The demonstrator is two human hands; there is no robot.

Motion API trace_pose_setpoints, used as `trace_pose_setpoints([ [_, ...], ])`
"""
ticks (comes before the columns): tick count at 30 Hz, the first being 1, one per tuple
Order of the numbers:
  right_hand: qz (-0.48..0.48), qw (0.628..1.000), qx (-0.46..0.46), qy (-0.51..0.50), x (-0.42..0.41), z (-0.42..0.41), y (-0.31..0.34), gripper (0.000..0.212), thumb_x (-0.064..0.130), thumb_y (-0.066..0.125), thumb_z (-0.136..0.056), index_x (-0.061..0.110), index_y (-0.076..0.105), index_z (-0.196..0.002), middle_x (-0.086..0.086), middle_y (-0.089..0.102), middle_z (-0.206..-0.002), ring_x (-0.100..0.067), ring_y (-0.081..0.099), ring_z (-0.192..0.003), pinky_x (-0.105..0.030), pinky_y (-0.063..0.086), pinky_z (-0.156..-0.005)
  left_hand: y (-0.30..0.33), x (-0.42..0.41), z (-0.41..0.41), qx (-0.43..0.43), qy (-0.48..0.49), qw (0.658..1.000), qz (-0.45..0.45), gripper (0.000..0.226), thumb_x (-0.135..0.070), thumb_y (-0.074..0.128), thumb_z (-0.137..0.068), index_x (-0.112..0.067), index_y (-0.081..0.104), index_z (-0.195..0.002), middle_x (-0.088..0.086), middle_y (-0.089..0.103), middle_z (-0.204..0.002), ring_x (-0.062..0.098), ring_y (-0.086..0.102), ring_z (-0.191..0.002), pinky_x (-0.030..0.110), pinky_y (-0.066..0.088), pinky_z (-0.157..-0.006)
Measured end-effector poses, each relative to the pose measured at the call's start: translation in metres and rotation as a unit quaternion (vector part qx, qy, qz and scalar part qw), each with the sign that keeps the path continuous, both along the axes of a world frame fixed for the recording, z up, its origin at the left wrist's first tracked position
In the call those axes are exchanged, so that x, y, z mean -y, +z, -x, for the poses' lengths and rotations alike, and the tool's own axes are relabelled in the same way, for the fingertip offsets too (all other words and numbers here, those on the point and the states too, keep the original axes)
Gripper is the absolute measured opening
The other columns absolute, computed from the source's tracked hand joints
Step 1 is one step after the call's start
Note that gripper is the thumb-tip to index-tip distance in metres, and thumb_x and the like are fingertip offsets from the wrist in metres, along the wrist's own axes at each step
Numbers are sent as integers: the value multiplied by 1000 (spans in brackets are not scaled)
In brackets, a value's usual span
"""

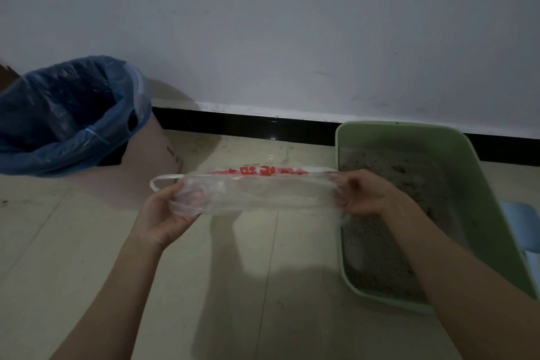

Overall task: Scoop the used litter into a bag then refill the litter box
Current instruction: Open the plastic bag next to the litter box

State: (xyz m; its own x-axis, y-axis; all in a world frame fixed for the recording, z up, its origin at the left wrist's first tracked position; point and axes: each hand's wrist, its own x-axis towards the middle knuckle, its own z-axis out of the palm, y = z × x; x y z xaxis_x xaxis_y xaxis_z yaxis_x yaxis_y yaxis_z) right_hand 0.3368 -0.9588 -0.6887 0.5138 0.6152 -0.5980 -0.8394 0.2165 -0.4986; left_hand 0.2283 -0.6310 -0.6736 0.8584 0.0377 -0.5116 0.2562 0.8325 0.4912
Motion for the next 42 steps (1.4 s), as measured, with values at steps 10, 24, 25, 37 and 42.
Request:
trace_pose_setpoints([
  [10,255,960,104,-43,-29,-1,-17,32,44,70,-76,15,57,-68,-2,53,-66,-13,48,-53,-27,41,-58,-33,-11,5,86,-93,980,151,36,-19,36,-98,4,60,-109,17,66,-92,26,63,-82,37,51,-82],
  [24,607,711,313,170,-63,30,-29,64,52,30,-96,-1,53,-123,-19,57,-123,-32,56,-104,-34,43,-83,-61,26,33,8,-277,867,-415,86,18,46,-85,-42,24,-142,5,58,-95,3,55,-53,17,40,-42],
  [25,603,705,321,189,-65,29,-28,66,56,33,-94,0,51,-125,-17,57,-123,-29,55,-99,-33,42,-80,-62,27,34,11,-285,869,-405,87,16,46,-86,-46,21,-142,6,57,-99,3,53,-51,17,40,-42],
  [37,469,409,720,306,-94,63,-25,55,45,48,-91,21,38,-139,-8,42,-143,-26,34,-133,-47,19,-112,-85,60,46,0,-115,935,-336,46,-19,36,-101,-63,41,-112,3,48,-70,12,46,-55,26,42,-47],
  [42,432,327,706,457,-94,78,-63,40,19,55,-87,17,55,-127,-8,61,-117,-27,48,-121,-49,2,-116,-92,57,51,-14,-20,943,-331,40,-16,35,-100,-45,46,-125,2,54,-69,9,53,-56,27,50,-51],
])
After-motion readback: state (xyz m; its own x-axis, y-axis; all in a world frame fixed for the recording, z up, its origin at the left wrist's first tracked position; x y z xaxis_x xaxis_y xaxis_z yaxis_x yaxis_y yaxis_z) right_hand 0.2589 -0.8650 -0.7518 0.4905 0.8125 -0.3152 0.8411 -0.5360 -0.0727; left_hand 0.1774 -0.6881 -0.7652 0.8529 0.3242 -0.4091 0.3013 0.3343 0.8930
